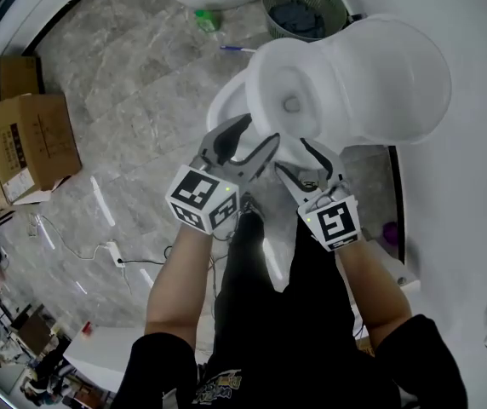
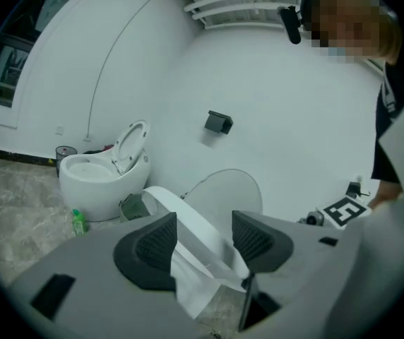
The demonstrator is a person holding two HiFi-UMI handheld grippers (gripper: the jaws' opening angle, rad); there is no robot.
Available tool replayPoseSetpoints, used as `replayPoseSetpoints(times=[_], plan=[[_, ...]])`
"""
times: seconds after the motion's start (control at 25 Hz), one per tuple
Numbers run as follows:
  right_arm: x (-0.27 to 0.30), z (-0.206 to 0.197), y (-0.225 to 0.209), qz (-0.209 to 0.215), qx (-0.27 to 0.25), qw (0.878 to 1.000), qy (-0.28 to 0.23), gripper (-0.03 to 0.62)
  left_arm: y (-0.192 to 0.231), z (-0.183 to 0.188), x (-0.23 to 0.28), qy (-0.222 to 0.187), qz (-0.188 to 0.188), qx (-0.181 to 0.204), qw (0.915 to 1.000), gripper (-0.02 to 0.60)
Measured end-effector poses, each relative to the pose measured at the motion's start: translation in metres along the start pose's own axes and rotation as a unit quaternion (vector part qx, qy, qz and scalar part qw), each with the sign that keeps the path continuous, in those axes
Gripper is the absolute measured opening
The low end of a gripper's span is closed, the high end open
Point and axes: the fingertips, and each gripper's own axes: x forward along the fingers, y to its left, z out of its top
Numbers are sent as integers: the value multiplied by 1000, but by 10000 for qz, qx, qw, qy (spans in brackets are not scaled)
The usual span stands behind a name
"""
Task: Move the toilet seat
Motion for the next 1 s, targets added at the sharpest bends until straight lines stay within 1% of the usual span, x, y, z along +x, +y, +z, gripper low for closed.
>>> replayPoseSetpoints(times=[0.04,0.12,0.28,0.36,0.52,0.8,1.0], plan=[[-5,1,-8,-136,-33,9999,24,241,-7,6,6,8,-56,61,10000,239],[-15,4,-21,-356,-58,9993,51,222,-19,17,16,35,-153,182,9997,239],[-38,12,-36,-585,-37,9982,128,183,-43,33,34,104,-285,372,9988,239],[-49,15,-47,-691,32,9976,87,168,-55,41,45,160,-358,478,9981,239],[-68,21,-76,-888,210,9958,-111,162,-77,57,71,219,-491,708,9960,239],[-105,25,-132,-1264,293,9911,-292,160,-116,79,127,229,-794,956,9920,230],[-128,26,-171,-1521,293,9874,-327,127,-143,93,169,277,-986,1085,9888,222]])
